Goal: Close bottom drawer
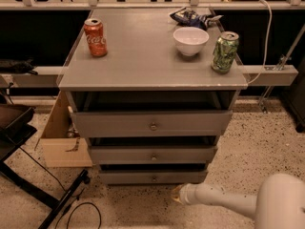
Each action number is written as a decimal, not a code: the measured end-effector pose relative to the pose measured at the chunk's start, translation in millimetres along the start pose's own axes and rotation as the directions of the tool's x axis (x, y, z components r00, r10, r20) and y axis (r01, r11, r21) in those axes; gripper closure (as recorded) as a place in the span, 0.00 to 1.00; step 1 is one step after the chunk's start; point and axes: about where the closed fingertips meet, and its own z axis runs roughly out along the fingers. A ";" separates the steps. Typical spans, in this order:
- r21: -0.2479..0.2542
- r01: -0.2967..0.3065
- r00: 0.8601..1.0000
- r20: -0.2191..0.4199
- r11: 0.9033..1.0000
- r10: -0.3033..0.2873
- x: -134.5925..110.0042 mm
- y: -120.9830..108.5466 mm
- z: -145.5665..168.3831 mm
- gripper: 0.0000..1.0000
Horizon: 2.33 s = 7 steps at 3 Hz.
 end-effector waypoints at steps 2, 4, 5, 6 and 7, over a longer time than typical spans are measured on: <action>0.178 0.080 0.989 -0.137 0.981 -0.056 -65.2 -91.0 -117.0 1.00; 0.374 0.287 0.948 -0.241 0.882 -0.207 -134.2 -163.1 -215.9 1.00; 0.374 0.287 0.948 -0.241 0.882 -0.207 -134.2 -163.1 -215.9 1.00; 0.351 0.289 0.947 -0.239 0.891 -0.213 -134.5 -160.4 -213.3 1.00; 0.310 0.292 0.940 -0.267 0.905 -0.212 -125.6 -140.9 -237.8 1.00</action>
Offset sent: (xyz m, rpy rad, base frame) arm -0.3473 -0.0128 0.2142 -0.4752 0.1268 0.0404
